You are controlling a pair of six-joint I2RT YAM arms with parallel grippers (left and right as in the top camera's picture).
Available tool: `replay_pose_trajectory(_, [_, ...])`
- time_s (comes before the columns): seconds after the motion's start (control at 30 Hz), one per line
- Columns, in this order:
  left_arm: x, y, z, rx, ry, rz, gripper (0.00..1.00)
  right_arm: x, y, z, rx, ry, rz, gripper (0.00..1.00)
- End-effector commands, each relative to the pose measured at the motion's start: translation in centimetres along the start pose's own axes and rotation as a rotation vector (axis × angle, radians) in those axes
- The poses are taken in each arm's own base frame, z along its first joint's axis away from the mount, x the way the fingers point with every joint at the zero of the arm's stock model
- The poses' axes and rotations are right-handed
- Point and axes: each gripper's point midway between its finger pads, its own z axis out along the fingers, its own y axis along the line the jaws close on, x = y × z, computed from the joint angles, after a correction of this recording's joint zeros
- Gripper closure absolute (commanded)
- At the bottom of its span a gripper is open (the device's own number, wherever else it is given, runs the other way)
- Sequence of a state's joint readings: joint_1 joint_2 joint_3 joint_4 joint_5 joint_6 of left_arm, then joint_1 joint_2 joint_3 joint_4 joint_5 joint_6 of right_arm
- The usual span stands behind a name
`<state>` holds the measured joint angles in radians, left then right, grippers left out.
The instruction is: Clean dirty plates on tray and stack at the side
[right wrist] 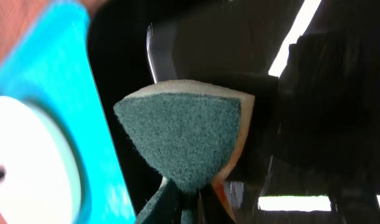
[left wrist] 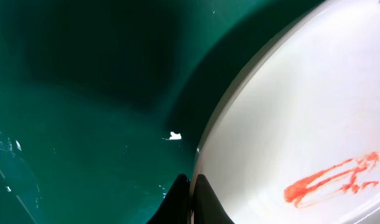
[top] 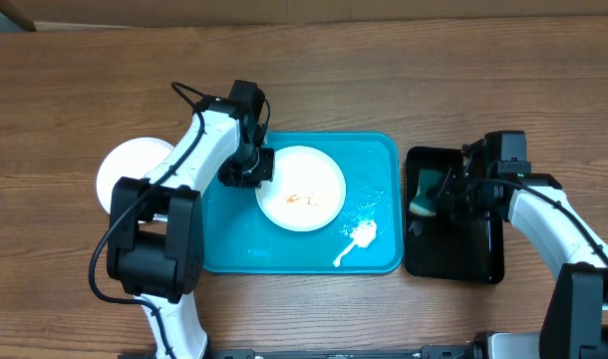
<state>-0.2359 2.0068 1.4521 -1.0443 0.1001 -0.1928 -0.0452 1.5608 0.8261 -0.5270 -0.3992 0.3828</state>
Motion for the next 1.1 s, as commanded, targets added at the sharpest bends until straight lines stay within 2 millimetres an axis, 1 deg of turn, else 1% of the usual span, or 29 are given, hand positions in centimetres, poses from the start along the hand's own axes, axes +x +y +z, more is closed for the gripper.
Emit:
replay_pose_trajectory(0.0, [0.1,-0.1,-0.6,-0.011,-0.018,-0.004,0.96,-1.0,-0.8,0.3,0.027,-0.061,0.081,0.96])
replay_pose_trajectory(0.17, [0.1,-0.1,-0.6,-0.012,-0.017,-0.004,0.96,-1.6,-0.9,1.1,-0.013,-0.123,0.136,0.96])
replay_pose_trajectory(0.37, [0.1,-0.1,-0.6,-0.012,-0.017,-0.004,0.96,-0.4,-2.1,2.5,-0.043,-0.155,0.186,0.96])
replay_pose_trajectory(0.43, [0.1,-0.1,-0.6,-0.011,-0.015,-0.004,0.96,0.2,-2.8,3.0,-0.045,-0.166,0.213,0.96])
replay_pose_trajectory(0.57, [0.2,-0.1,-0.6,-0.012,-0.012,-0.004,0.96,2.3,-5.9,3.6,0.039,-0.164,0.384,0.96])
replay_pose_trajectory(0.63, [0.2,-0.1,-0.6,-0.012,-0.011,-0.005,0.96,3.0,-6.6,3.8,0.049,-0.159,0.427,0.96])
replay_pose_trajectory(0.7, [0.2,0.0,-0.6,-0.012,-0.011,-0.005,0.96,3.2,-6.7,3.9,0.049,-0.161,0.419,0.96])
replay_pose_trajectory(0.77, [0.2,-0.1,-0.6,-0.012,-0.011,-0.004,0.96,3.3,-6.7,3.9,0.050,-0.155,0.376,0.96])
replay_pose_trajectory(0.83, [0.2,-0.1,-0.6,-0.012,-0.011,-0.005,0.96,3.3,-6.2,3.9,0.030,-0.144,0.328,0.96])
replay_pose_trajectory(0.9, [0.2,0.0,-0.6,-0.012,-0.011,-0.005,0.96,2.9,-4.8,3.9,-0.027,-0.129,0.246,0.96])
replay_pose_trajectory(1.0, [0.1,-0.1,-0.6,-0.012,-0.014,-0.005,0.96,2.0,-2.5,3.3,-0.107,-0.115,0.121,0.96])
replay_pose_trajectory(1.07, [0.1,-0.1,-0.6,-0.012,-0.014,-0.005,0.96,1.2,-1.6,2.6,-0.109,-0.106,0.082,0.96])
